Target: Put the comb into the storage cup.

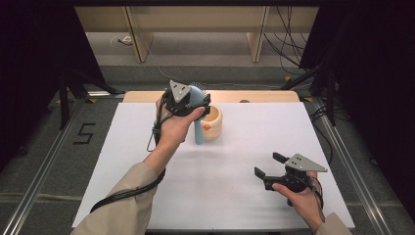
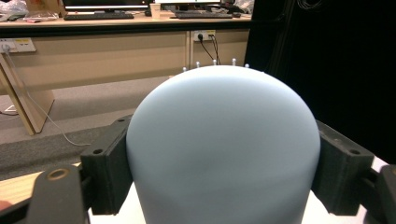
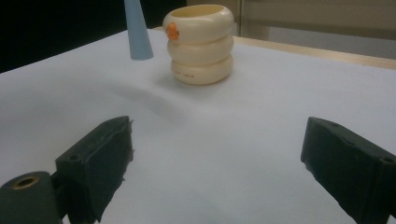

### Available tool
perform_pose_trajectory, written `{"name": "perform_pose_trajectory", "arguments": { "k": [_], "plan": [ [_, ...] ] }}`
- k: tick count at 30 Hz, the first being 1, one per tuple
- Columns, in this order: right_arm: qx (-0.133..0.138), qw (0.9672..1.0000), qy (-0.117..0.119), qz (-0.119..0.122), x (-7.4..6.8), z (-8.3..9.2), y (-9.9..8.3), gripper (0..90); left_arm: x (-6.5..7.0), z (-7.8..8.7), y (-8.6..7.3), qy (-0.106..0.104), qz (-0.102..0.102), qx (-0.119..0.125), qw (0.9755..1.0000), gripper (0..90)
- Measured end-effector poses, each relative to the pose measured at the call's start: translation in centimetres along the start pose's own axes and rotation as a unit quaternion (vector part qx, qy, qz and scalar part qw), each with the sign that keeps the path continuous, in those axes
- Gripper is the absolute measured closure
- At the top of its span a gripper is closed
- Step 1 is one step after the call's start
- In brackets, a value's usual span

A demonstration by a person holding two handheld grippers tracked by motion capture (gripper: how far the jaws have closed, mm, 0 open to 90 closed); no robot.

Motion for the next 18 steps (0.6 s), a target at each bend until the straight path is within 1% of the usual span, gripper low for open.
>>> {"name": "perform_pose_trajectory", "arguments": {
  "k": [18],
  "plan": [
    [0.0,1.0,0.0,-0.002,0.08,-0.01,-0.04,9.9,0.11,-0.34,0.49,-0.002,-0.002,0.004,1.0,19.6]
  ]
}}
Point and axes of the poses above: each handheld gripper's, and its own axes: z roughly backward along the jaws, y roughly out of its top, x roughly to its right, the point moved 1 cm from there along -z, roughly forward along the jaws, and after that the axes turned 9 degrees about x, right-handed, at the moved point
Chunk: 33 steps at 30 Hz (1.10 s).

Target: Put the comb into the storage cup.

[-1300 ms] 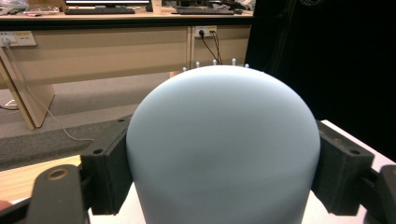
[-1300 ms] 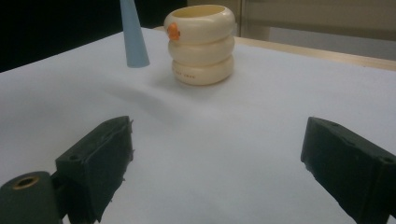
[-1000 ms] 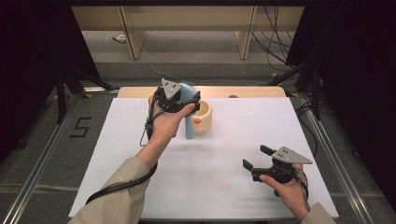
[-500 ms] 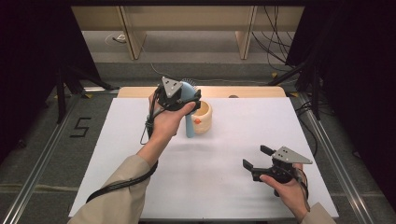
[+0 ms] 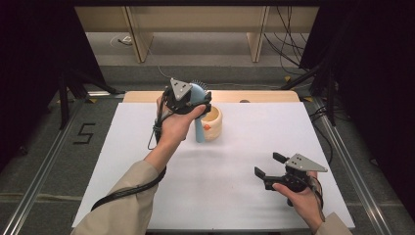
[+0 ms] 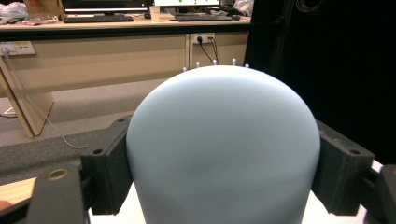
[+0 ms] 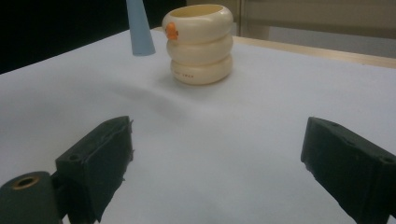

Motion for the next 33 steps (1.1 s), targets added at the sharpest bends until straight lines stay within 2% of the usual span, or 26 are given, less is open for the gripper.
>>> {"name": "perform_pose_trajectory", "arguments": {
  "k": [33],
  "plan": [
    [0.001,1.0,-0.001,-0.003,0.1,0.0,0.0,9.9,0.1,-0.5,1.2,-0.001,-0.001,0.012,0.9999,19.6]
  ]
}}
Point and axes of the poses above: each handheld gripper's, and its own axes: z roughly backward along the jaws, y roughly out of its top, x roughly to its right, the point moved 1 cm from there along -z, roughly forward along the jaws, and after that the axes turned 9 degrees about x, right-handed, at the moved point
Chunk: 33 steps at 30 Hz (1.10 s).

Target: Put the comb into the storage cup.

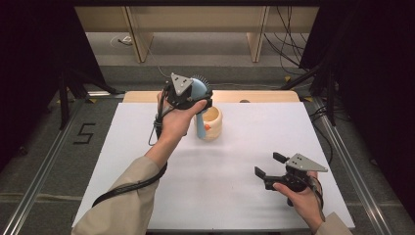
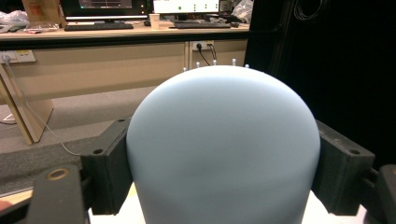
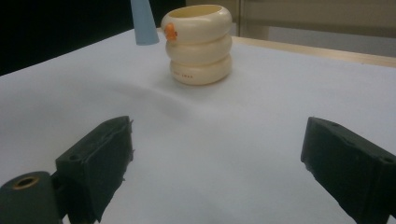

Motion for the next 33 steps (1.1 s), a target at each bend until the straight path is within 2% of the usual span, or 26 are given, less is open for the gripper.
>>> {"name": "perform_pose_trajectory", "arguments": {
  "k": [33],
  "plan": [
    [0.002,1.0,-0.001,-0.001,0.01,-0.04,-0.01,9.9,0.15,-0.74,0.5,-0.002,0.002,0.003,1.0,19.6]
  ]
}}
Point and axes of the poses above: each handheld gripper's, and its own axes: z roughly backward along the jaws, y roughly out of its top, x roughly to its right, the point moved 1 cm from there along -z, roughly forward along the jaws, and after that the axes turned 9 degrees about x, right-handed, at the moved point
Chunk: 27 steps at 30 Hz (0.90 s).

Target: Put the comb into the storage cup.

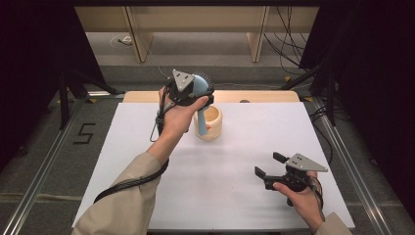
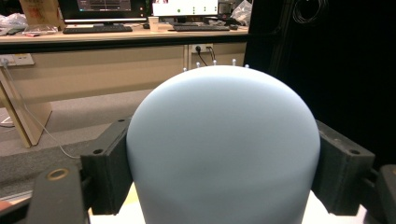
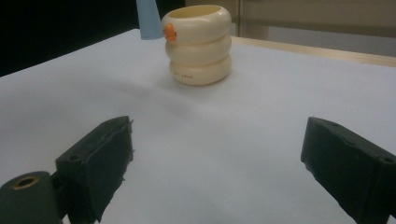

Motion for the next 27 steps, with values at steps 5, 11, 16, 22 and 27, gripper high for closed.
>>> {"name": "perform_pose_trajectory", "arguments": {
  "k": [5,11,16,22,27],
  "plan": [
    [0.0,1.0,0.0,-0.001,0.01,0.02,0.01,9.9,0.05,-0.09,0.06,0.0,0.0,0.001,1.0,19.6],
    [0.001,1.0,0.0,-0.001,0.01,0.02,0.01,9.9,0.02,-0.27,0.22,0.0,0.0,0.002,1.0,19.6],
    [0.001,1.0,0.0,-0.001,0.01,-0.01,-0.01,9.9,0.02,-0.31,0.38,0.0,-0.002,0.003,1.0,19.6],
    [0.0,1.0,0.0,-0.002,0.02,0.03,0.01,9.9,0.06,-0.3,0.62,0.0,-0.003,0.002,1.0,19.6],
    [0.0,1.0,0.0,-0.002,0.03,0.04,0.01,9.9,0.1,-0.24,0.86,0.0,-0.003,0.003,1.0,19.6]
  ]
}}
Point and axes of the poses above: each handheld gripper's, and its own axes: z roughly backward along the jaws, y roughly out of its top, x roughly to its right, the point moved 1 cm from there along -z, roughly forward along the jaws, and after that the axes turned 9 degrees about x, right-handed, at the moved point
